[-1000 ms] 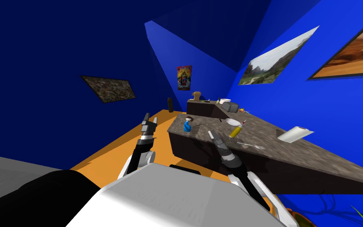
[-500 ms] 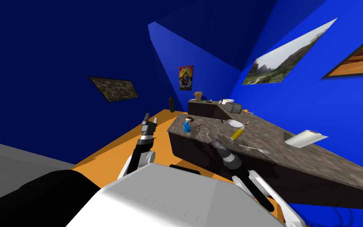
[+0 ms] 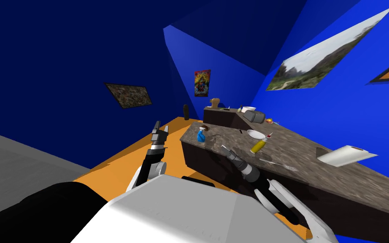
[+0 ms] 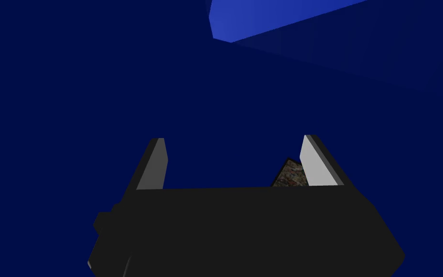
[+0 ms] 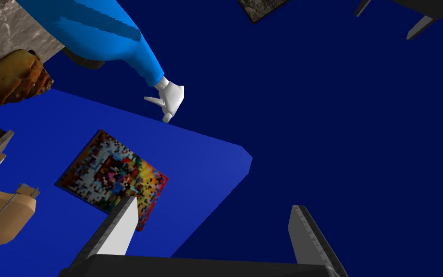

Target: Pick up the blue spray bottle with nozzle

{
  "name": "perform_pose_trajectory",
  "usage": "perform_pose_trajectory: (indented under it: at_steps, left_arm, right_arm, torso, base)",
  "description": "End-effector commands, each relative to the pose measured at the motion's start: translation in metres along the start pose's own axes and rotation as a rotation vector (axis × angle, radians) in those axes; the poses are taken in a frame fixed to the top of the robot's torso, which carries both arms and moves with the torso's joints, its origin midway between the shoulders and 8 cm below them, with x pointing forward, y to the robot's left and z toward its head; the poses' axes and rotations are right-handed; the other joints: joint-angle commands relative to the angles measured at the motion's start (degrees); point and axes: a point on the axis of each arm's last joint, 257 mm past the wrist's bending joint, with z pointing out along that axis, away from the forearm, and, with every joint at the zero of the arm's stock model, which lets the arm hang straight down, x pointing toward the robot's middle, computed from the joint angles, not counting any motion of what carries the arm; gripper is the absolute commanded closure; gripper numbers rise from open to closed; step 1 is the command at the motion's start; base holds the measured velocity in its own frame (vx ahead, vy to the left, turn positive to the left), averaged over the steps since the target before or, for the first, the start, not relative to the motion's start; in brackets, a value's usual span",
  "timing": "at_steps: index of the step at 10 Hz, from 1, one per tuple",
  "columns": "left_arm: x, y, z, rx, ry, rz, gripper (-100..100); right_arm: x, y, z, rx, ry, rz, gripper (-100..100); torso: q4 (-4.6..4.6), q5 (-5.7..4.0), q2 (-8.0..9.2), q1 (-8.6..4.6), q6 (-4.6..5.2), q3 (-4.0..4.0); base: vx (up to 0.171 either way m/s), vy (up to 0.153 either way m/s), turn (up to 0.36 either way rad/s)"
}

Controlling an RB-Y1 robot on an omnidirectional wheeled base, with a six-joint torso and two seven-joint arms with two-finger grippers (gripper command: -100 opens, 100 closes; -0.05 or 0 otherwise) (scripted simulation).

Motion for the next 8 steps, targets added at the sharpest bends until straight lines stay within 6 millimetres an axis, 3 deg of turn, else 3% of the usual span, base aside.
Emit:
perform_pose_trajectory:
  at_steps: [1, 5, 8]
  left_arm:
    - [0.0, 0.0, 0.0, 0.0, 0.0, 0.0, 0]
    - [0.0, 0.0, 0.0, 0.0, 0.0, 0.0, 0]
    - [0.0, 0.0, 0.0, 0.0, 0.0, 0.0, 0]
  right_arm:
    - [0.006, -0.004, -0.004, 0.007, 0.039, -0.019, -100]
    - [0.026, -0.031, -0.024, 0.049, 0.206, -0.104, -100]
    - [0.03, -0.044, -0.038, 0.074, 0.29, -0.15, -100]
  torso:
    - [0.0, 0.0, 0.0, 0.0, 0.0, 0.0]
    - [0.0, 0.01, -0.02, 0.07, 0.0, -0.01]
    - [-0.01, 0.02, -0.03, 0.14, 0.0, -0.02]
  base:
    - [0.017, -0.033, 0.08]
    - [0.017, -0.021, 0.152]
    - [0.016, -0.004, 0.118]
